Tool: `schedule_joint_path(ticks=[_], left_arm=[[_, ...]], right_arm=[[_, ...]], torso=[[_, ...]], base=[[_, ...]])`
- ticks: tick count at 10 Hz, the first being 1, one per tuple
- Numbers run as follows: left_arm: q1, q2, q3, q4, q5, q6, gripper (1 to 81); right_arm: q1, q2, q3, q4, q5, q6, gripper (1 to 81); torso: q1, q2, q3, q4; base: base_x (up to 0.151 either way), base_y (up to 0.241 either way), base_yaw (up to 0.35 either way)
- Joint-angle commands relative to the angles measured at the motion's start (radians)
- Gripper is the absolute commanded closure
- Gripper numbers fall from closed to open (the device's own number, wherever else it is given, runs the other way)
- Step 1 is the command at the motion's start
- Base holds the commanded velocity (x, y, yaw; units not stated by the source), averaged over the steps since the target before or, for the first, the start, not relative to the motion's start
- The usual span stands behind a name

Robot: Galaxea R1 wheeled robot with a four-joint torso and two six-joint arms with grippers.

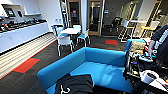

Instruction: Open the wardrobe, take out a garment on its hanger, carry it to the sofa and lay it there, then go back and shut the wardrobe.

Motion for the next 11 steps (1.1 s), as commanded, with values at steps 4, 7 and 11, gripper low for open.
schedule_joint_path(ticks=[4, 7, 11], left_arm=[[-0.033, -0.014, 0.007, 0.007, 0.027, -0.001, 1.0], [-0.033, -0.012, 0.007, 0.007, 0.027, 0.0, 1.0], [-0.033, -0.009, 0.007, 0.006, 0.029, -0.001, 1.0]], right_arm=[[0.02, 0.003, 0.002, -0.002, -0.065, 0.001, 1.0], [0.02, 0.003, 0.002, 0.0, -0.065, 0.001, 1.0], [0.019, 0.003, 0.003, 0.0, -0.065, 0.001, 1.0]], torso=[[0.001, 0.0, 0.0, 0.0], [0.001, -0.001, 0.0, 0.0], [0.001, -0.001, 0.0, 0.0]], base=[[-0.094, 0.0, 0.0], [0.0, 0.0, 0.0], [0.0, 0.0, 0.0]])
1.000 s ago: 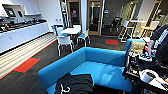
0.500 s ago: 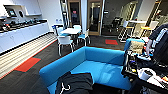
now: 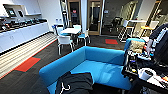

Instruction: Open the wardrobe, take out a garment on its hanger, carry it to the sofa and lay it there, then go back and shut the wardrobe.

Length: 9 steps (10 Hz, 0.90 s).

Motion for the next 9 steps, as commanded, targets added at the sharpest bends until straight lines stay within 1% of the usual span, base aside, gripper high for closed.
schedule_joint_path(ticks=[1, 5, 9], left_arm=[[-0.03, -0.015, 0.006, 0.006, 0.028, -0.003, 1.0], [-0.03, -0.003, -0.022, 0.004, 0.027, -0.007, 1.0], [-0.03, 0.007, -0.042, 0.006, 0.028, -0.007, 1.0]], right_arm=[[0.022, 0.002, 0.005, -0.002, -0.061, 0.002, 1.0], [0.019, 0.002, 0.002, 0.0, -0.061, 0.002, 1.0], [0.022, 0.003, 0.005, -0.005, -0.063, 0.002, 1.0]], torso=[[0.0, 0.0, 0.0, 0.0], [0.0, 0.0, 0.0, 0.0], [0.0, 0.0, 0.0, 0.0]], base=[[0.0, 0.0, 0.0], [0.0, 0.0, 0.0], [0.0, 0.0, 0.213]])
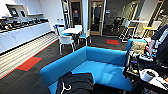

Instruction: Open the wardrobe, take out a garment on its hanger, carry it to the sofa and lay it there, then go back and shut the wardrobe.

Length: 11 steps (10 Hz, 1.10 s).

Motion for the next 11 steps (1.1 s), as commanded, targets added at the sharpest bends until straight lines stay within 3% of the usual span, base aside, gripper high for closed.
schedule_joint_path(ticks=[1, 11], left_arm=[[-0.027, -0.01, 0.005, 0.007, 0.028, -0.004, 1.0], [-0.021, -0.007, -0.048, 0.012, 0.029, -0.004, 1.0]], right_arm=[[0.028, 0.005, 0.002, -0.006, -0.062, 0.002, 1.0], [0.026, -0.018, -0.039, 0.0, -0.067, 0.002, 1.0]], torso=[[0.0, 0.0, 0.0, 0.0], [0.001, 0.0, 0.0, 0.0]], base=[[0.0, 0.0, 0.223], [0.0, 0.0, 0.256]])
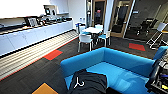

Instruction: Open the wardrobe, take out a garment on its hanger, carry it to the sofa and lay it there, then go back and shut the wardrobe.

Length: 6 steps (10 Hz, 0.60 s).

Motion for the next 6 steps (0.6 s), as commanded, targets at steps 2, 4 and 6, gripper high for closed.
schedule_joint_path(ticks=[2, 4, 6], left_arm=[[-0.019, -0.012, -0.02, 0.013, 0.03, -0.004, 1.0], [-0.019, -0.003, -0.021, 0.018, 0.031, -0.004, 1.0], [-0.019, 0.002, -0.021, 0.021, 0.036, -0.004, 1.0]], right_arm=[[0.024, -0.029, -0.028, 0.003, -0.061, 0.001, 1.0], [0.021, -0.027, -0.024, 0.0, -0.061, 0.001, 1.0], [0.021, -0.026, -0.024, 0.002, -0.061, 0.001, 1.0]], torso=[[0.0, 0.0, 0.0, 0.0], [0.0, 0.0, 0.0, 0.0], [0.0, 0.0, 0.0, 0.0]], base=[[0.0, 0.0, 0.294], [0.0, 0.0, 0.294], [0.0, 0.0, 0.294]])
